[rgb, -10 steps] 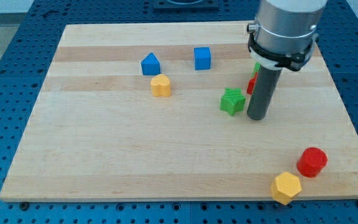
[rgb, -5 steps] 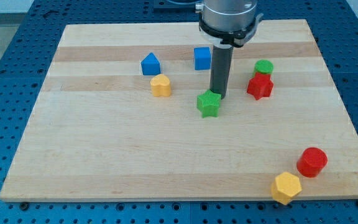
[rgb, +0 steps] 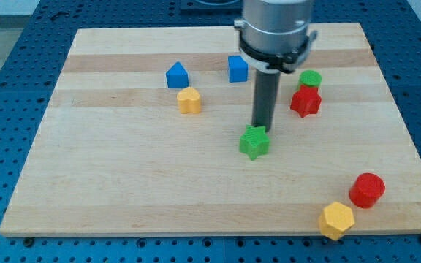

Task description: Move the green star closer to yellow hexagon

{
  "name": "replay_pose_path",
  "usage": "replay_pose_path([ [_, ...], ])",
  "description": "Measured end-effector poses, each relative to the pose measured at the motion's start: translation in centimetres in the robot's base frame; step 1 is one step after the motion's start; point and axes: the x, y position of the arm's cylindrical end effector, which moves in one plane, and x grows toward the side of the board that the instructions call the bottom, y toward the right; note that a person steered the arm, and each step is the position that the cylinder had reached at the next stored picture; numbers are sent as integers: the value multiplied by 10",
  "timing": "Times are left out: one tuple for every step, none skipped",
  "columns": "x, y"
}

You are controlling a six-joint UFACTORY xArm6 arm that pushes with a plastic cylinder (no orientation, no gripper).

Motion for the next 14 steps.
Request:
replay_pose_path([
  [17, 6],
  [1, 6],
  [-24, -4],
  [-19, -33],
  [6, -54],
  [25, -51],
  [26, -19],
  [26, 8],
  [29, 33],
  [36, 53],
  [49, 63],
  [56, 63],
  [56, 56],
  [56, 23],
])
